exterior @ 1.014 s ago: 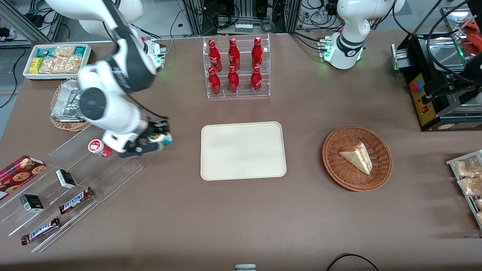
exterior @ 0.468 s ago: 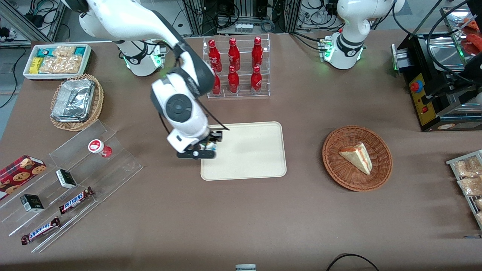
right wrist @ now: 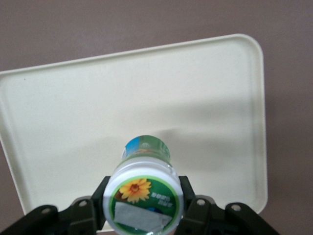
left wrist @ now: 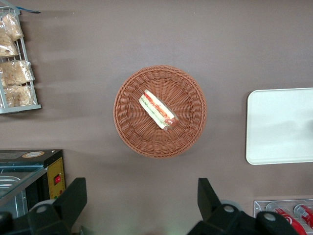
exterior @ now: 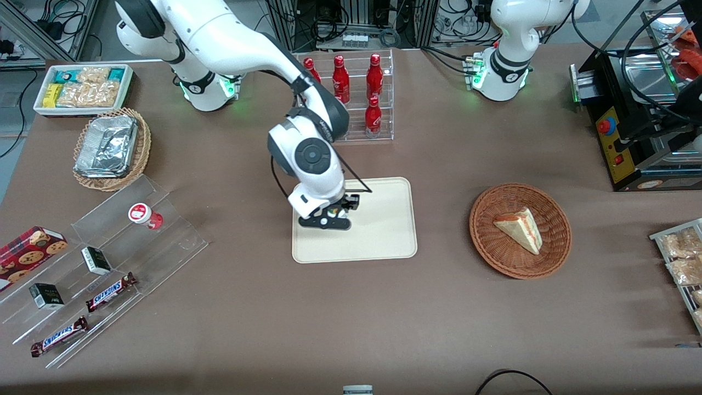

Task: Place green gum on tray
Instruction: 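Lift the gum bottle and carry it over the cream tray, then lower the gum bottle onto the tray and open the right gripper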

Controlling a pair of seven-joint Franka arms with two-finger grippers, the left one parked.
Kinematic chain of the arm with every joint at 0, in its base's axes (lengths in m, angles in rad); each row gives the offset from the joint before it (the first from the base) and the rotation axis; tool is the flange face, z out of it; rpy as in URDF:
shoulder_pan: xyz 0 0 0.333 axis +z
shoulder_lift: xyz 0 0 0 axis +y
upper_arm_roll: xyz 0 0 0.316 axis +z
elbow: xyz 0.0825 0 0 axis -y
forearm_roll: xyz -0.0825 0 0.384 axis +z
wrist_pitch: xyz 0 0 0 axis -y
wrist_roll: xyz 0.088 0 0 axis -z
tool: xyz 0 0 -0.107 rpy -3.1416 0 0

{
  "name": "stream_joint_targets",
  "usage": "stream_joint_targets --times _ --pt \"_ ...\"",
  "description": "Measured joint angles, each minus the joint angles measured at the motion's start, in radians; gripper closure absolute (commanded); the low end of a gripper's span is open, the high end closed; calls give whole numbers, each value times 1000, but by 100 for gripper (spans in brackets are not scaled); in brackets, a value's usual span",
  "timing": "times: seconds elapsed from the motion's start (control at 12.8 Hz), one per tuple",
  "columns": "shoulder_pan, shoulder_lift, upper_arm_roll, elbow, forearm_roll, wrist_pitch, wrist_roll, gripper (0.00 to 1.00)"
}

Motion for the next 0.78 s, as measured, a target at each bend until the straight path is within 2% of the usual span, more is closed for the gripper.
stream_joint_targets --times 0.78 --pt "14 87 -5 4 0 70 2 100"
